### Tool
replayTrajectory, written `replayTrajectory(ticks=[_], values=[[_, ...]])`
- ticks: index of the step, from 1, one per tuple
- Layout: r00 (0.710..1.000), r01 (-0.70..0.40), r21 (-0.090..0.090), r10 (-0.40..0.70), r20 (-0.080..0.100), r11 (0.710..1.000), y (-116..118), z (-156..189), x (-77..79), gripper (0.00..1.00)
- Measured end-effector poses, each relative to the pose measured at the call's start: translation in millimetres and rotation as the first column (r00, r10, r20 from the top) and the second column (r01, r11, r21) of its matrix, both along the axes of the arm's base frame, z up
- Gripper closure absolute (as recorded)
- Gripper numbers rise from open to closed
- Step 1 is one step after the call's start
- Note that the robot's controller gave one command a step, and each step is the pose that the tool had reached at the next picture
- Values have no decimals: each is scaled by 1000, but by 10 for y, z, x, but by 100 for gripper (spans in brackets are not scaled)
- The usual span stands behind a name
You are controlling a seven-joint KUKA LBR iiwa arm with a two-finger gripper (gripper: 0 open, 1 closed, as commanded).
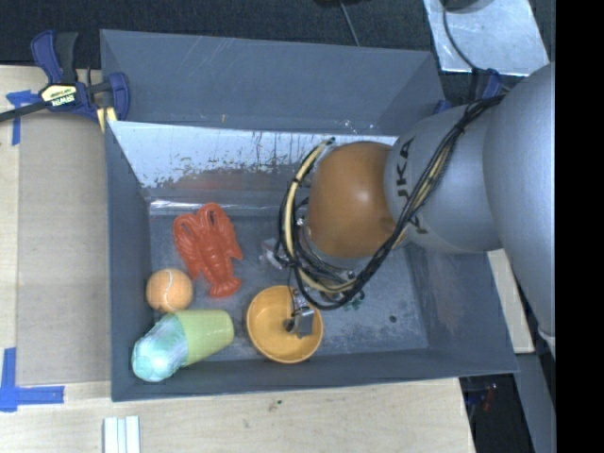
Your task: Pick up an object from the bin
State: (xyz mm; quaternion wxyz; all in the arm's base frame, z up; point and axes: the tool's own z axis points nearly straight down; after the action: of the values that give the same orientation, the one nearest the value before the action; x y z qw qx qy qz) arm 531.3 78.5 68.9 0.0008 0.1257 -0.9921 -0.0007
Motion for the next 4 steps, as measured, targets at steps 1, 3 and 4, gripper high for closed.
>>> replayTrajectory(ticks=[1,3,4], values=[[992,129,0,-129,6,992,107,639,-108,0],[987,-163,-2,163,5,987,43,16,-125,0],[649,-761,-1,761,5,649,305,23,-400,100]])
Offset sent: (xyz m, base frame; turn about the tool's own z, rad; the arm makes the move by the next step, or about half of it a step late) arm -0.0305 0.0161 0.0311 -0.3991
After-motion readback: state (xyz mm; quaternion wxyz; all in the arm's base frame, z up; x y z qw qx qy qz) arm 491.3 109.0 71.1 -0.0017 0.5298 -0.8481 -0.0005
